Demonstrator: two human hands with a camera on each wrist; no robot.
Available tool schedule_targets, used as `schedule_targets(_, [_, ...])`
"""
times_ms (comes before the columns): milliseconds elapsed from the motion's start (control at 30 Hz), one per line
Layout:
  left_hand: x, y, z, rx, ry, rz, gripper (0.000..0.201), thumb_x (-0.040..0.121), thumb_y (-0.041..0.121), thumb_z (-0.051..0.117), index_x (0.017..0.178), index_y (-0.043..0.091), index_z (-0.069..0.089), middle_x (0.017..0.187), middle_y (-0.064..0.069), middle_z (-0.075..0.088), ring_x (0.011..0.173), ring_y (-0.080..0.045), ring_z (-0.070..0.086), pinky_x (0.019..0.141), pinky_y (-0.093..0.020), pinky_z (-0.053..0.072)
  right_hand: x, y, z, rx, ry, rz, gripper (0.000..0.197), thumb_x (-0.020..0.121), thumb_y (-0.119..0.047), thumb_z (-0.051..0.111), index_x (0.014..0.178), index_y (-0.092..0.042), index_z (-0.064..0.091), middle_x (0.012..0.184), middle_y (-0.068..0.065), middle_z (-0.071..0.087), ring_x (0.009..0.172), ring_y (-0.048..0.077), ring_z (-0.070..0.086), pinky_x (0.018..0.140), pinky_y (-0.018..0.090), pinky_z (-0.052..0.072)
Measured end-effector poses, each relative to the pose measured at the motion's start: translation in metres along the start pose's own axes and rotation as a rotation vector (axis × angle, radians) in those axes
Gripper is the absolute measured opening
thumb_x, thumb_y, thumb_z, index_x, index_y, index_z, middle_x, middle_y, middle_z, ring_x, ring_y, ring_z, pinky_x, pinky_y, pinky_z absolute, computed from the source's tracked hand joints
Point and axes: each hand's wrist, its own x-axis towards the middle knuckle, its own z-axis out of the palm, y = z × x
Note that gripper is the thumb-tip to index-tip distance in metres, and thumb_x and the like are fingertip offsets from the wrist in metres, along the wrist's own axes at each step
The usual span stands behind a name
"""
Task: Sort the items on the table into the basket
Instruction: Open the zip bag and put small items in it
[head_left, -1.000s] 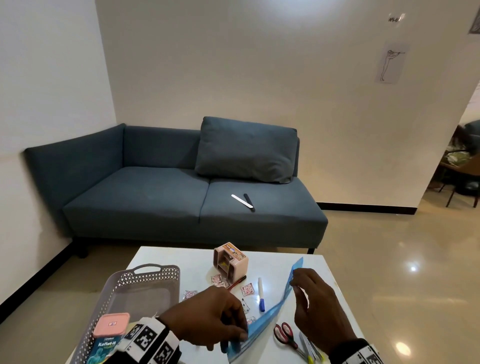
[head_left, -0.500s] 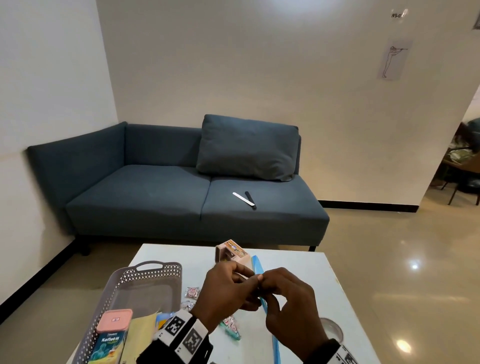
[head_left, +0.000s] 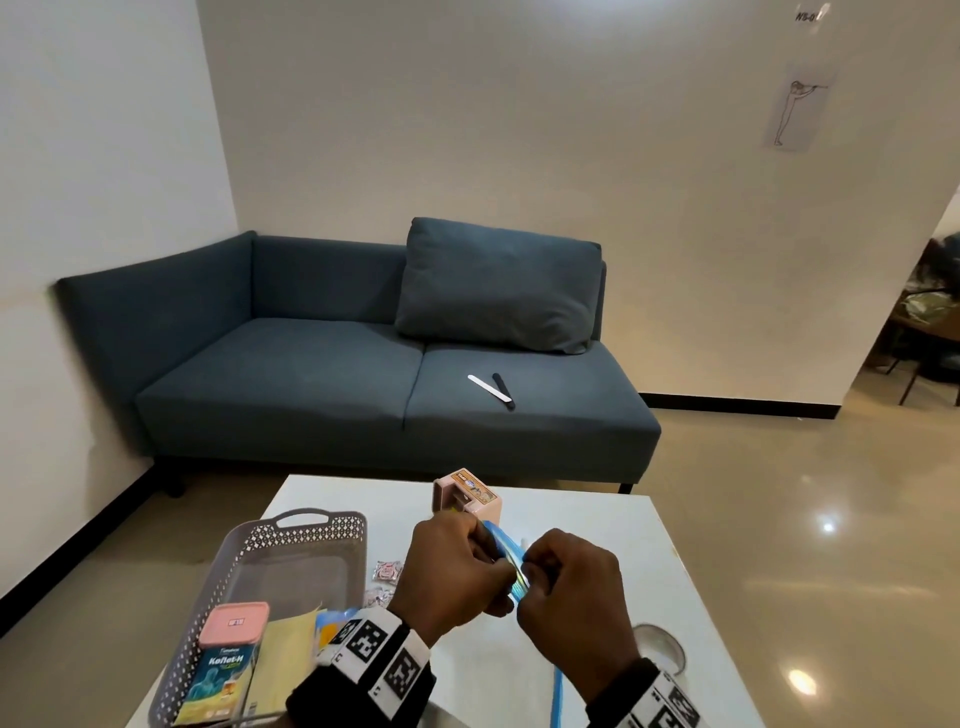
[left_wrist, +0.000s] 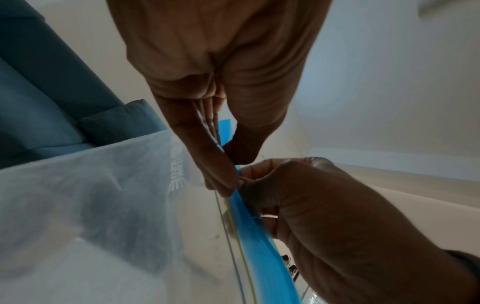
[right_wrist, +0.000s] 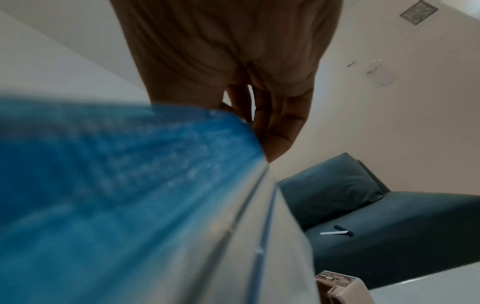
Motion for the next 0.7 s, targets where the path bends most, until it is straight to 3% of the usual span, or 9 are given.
schedule_targets(167, [-0.001,0.001,-0.002,0.014,0.058,0.007,0.017,0.075,0.018,0.075,0.090,0.014,0.071,0.089,-0.004,0.075,0.061,-0.008,0.069,0.052,-0.013,0.054,-0.003,-0.007,0.010,-0.028,0.032,0.010,0.008,0.074,-0.021,0.068,0.075,-0.018,0.061,0.070,-0.006,0.059,0.063,0.015,0.056,0.060,0.027,0.053])
schedule_targets(300, [-0.006,-0.004,0.006,-0.148,0.044,-0.011,0.013,0.086,0.016,0.070,0.099,0.015,0.072,0.091,-0.004,0.074,0.071,-0.014,0.073,0.060,-0.032,0.062,-0.002,-0.008,0.015,0.037,0.030,0.060,0.011,0.080,-0.017,0.067,0.076,-0.020,0.057,0.067,-0.009,0.058,0.061,0.013,0.058,0.056,0.021,0.050])
schedule_targets(467, [-0.007,-0.010,0.004,-0.309,-0.059,0.008,0.019,0.092,0.015,0.065,0.109,0.012,0.073,0.094,-0.007,0.075,0.077,-0.018,0.075,0.070,-0.042,0.062,0.004,-0.009,0.005,0.170,-0.013,0.138,0.013,0.085,-0.031,0.072,0.085,-0.031,0.059,0.074,-0.016,0.062,0.063,0.005,0.063,0.053,0.007,0.047])
schedule_targets(600, [-0.005,-0.007,-0.001,-0.271,-0.084,0.027,0.023,0.088,0.019,0.070,0.108,0.010,0.073,0.091,-0.009,0.076,0.072,-0.019,0.075,0.072,-0.042,0.062,0.010,-0.007,-0.002,0.156,-0.016,0.149,0.016,0.084,-0.017,0.073,0.076,-0.027,0.064,0.068,-0.014,0.063,0.061,0.004,0.062,0.051,0.004,0.044])
schedule_targets(700, [-0.003,-0.005,0.002,-0.198,-0.043,0.055,0.022,0.087,0.018,0.072,0.107,0.010,0.074,0.089,-0.008,0.076,0.069,-0.016,0.074,0.069,-0.035,0.062,0.011,-0.008,0.001,0.126,-0.038,0.180,0.016,0.083,-0.011,0.070,0.076,-0.022,0.062,0.070,-0.008,0.062,0.064,0.010,0.062,0.054,0.012,0.050])
